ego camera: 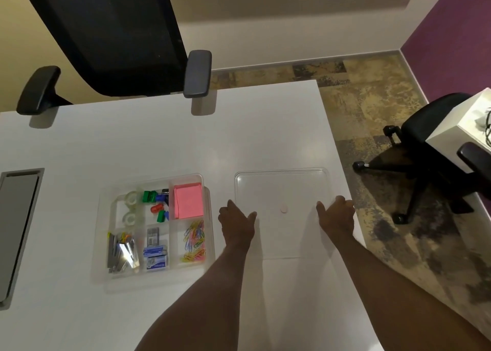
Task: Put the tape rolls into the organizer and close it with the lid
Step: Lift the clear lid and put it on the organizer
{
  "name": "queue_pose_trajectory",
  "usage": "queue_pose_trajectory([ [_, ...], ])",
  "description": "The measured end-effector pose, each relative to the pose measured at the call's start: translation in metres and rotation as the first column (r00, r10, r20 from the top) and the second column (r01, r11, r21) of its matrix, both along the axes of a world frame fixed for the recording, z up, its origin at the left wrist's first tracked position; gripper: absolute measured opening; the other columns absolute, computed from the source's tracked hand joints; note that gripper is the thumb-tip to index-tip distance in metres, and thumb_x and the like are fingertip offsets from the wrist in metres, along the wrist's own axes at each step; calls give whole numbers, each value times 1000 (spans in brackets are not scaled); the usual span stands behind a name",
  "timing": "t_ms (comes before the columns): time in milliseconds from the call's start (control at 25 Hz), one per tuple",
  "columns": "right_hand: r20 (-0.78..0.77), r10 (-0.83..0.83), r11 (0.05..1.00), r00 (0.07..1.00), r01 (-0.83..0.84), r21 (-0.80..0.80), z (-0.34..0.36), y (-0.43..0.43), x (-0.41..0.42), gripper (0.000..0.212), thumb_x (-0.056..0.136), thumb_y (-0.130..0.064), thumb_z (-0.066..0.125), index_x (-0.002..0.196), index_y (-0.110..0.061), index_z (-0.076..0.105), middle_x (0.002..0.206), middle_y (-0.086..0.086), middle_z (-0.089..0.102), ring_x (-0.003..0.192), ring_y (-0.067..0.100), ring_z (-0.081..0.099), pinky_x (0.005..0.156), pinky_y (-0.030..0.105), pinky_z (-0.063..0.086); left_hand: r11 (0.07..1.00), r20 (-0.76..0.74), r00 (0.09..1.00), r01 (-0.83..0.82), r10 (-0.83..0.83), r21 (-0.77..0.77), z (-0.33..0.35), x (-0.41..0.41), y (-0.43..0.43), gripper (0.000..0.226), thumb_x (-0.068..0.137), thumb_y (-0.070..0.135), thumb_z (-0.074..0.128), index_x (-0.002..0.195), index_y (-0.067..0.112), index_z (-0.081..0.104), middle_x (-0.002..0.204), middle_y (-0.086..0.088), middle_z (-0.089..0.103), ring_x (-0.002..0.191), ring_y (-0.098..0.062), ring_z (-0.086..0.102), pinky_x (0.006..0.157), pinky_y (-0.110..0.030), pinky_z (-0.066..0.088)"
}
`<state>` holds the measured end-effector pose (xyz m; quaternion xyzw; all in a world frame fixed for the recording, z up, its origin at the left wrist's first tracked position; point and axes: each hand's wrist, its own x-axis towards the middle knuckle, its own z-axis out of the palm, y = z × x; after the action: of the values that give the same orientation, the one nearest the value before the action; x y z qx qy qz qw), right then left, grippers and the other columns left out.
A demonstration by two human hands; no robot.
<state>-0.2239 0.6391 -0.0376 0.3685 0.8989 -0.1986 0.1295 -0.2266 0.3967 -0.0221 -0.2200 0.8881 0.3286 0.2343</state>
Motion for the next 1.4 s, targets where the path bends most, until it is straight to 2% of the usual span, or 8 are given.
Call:
queue_pose_trajectory([
  [280, -148, -66, 998, 987, 68, 5, 29, 0, 1, 53, 97, -42, 60, 131, -2, 58, 137, 22, 51, 127, 39, 51, 98, 52, 50, 994, -172, 981, -73, 85, 76, 30, -9, -10, 59, 101, 32, 69, 148, 3, 52, 146, -19, 50, 137, -33, 53, 114, -36, 42],
  [480, -278, -22, 999, 960, 28, 20, 67, -15, -13, 49, 99, -39, 59, 126, 3, 61, 131, 26, 54, 123, 40, 54, 97, 48, 50, 984, -308, 941, -101, 142, 145, 68, -19, -34, 47, 103, 27, 67, 141, 2, 56, 139, -16, 52, 123, -28, 58, 85, -12, 27],
  [560, -307, 22, 1000, 951, -18, 16, 80, -28, -17, 49, 99, -38, 58, 125, 3, 61, 128, 25, 57, 122, 39, 55, 97, 45, 49, 981, -363, 918, -110, 161, 159, 80, -19, -51, 46, 103, 27, 66, 140, 1, 56, 139, -16, 51, 122, -27, 58, 83, -10, 24],
  [800, -373, 64, 993, 926, -94, -64, 108, -107, -10, 45, 98, -35, 61, 123, 2, 58, 126, 24, 52, 117, 41, 56, 94, 45, 49, 972, -481, 848, -163, 225, 167, 104, -1, -132, 42, 101, 23, 69, 136, 1, 60, 132, -21, 57, 116, -29, 63, 90, -22, 38],
  [1000, -524, 120, 967, 843, -219, -131, 134, -189, -11, 40, 98, -29, 62, 120, 4, 55, 115, 24, 66, 112, 42, 61, 93, 43, 48, 916, -547, 739, -260, 393, 307, 126, 6, -224, 35, 95, 13, 76, 126, -2, 69, 92, -17, 69, 86, -28, 64, 83, -30, 47],
  [1120, -583, 125, 948, 803, -270, -168, 149, -232, -14, 36, 98, -26, 63, 118, 3, 58, 110, 23, 71, 105, 40, 66, 85, 38, 50, 911, -569, 714, -280, 408, 301, 139, 7, -277, 34, 96, 17, 75, 124, -2, 72, 99, -17, 76, 87, -26, 67, 84, -21, 43],
  [1280, -605, 159, 923, 780, -335, -189, 152, -275, -14, 31, 97, -23, 65, 110, 5, 62, 102, 22, 71, 98, 38, 67, 78, 30, 44, 890, -507, 743, -274, 436, 365, 144, 10, -337, 24, 100, 17, 67, 115, 1, 76, 101, -16, 81, 99, -32, 75, 98, -40, 57],
  [1400, -610, 119, 908, 783, -335, -253, 152, -295, -8, 27, 94, -24, 70, 106, 0, 65, 97, 16, 74, 92, 31, 69, 78, 31, 51, 911, -543, 738, -258, 401, 322, 144, 18, -368, 23, 98, 21, 71, 114, 5, 79, 102, -12, 80, 96, -22, 73, 90, -27, 54],
])
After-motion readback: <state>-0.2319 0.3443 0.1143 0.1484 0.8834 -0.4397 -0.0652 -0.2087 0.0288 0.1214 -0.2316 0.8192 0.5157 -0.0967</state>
